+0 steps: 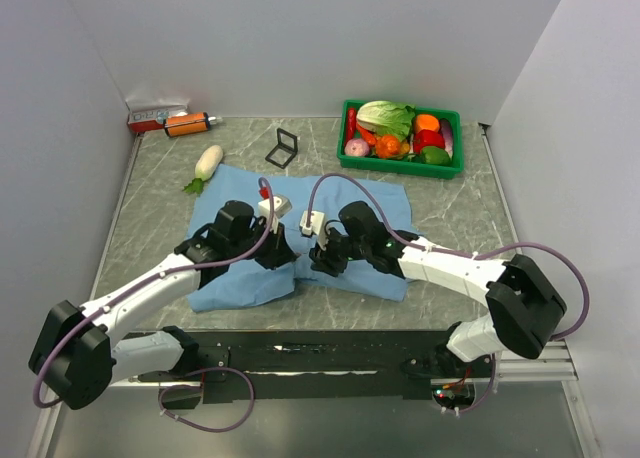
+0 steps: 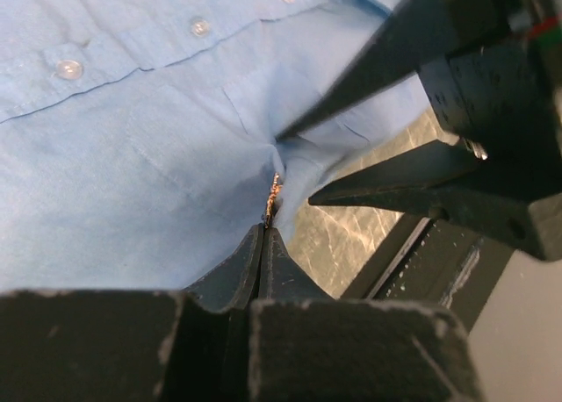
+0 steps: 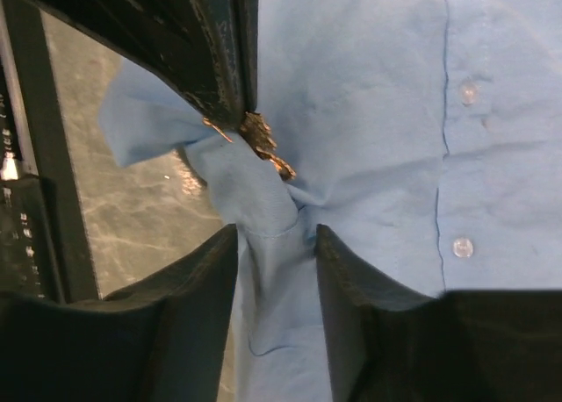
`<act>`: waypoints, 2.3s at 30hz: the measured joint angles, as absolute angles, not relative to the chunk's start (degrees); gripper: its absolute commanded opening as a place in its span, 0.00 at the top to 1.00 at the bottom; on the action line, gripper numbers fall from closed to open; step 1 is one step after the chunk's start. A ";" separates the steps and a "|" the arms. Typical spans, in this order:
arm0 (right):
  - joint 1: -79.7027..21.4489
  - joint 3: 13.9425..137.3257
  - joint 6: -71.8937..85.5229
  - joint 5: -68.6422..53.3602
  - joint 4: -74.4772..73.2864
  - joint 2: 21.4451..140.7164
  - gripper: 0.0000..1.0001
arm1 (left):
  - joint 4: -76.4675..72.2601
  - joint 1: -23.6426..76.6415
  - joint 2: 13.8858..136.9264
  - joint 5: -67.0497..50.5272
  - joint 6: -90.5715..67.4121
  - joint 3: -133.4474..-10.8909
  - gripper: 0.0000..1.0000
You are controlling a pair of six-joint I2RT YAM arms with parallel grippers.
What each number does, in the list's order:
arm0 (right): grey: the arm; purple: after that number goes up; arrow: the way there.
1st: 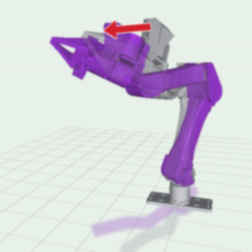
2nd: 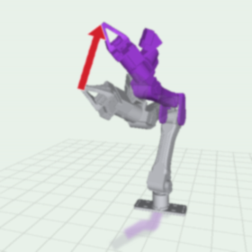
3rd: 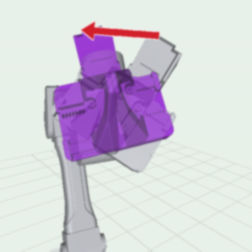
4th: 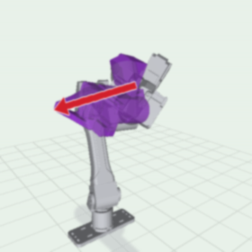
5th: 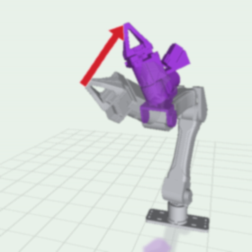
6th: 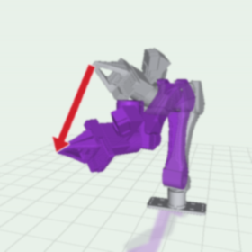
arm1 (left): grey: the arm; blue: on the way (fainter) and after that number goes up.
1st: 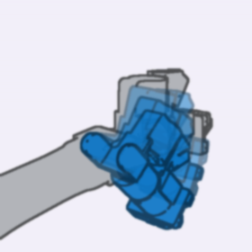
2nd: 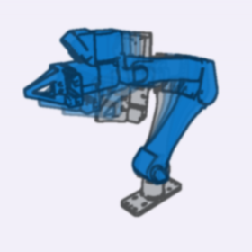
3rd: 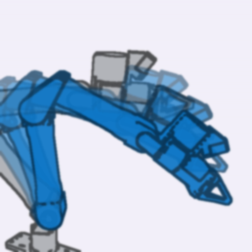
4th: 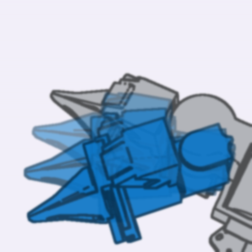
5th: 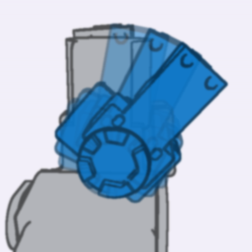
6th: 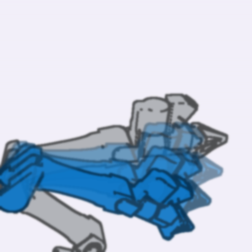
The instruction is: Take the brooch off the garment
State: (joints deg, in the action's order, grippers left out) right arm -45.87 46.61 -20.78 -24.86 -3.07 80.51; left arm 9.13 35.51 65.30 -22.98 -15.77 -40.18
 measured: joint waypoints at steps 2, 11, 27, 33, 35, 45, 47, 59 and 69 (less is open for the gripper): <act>-45.95 46.92 -20.21 -26.35 -3.29 80.71 0.77 | 6.72 36.14 64.55 -21.50 -16.91 -38.39 0.99; -46.37 47.27 -19.05 -29.52 -4.47 80.71 0.82 | -3.84 39.27 66.32 -17.17 -20.84 -35.14 0.99; -46.09 50.13 -17.85 -29.80 -10.13 80.68 0.44 | -14.37 39.97 67.24 -17.56 -23.27 -31.00 0.99; -39.81 55.55 -20.73 -33.21 -18.24 77.08 0.38 | -18.20 39.81 63.11 -18.76 -23.05 -26.65 0.99; -37.98 56.86 -21.76 -33.67 -19.64 75.88 0.37 | -19.97 39.81 62.50 -18.83 -23.03 -25.54 0.99; -37.47 57.74 -23.49 -32.60 -21.08 77.32 0.37 | -32.84 40.27 61.78 -18.65 -23.24 -20.21 0.99; -37.47 57.65 -23.49 -32.23 -21.04 78.19 0.37 | -34.39 40.58 61.89 -18.50 -23.27 -20.21 0.99; -38.26 57.65 -15.35 -34.52 -19.42 81.84 0.51 | -37.39 42.28 62.65 -16.95 -23.16 -20.21 0.99; -38.98 57.04 -8.54 -35.59 -17.63 83.09 0.48 | -39.66 43.55 64.62 -15.40 -22.96 -20.21 0.99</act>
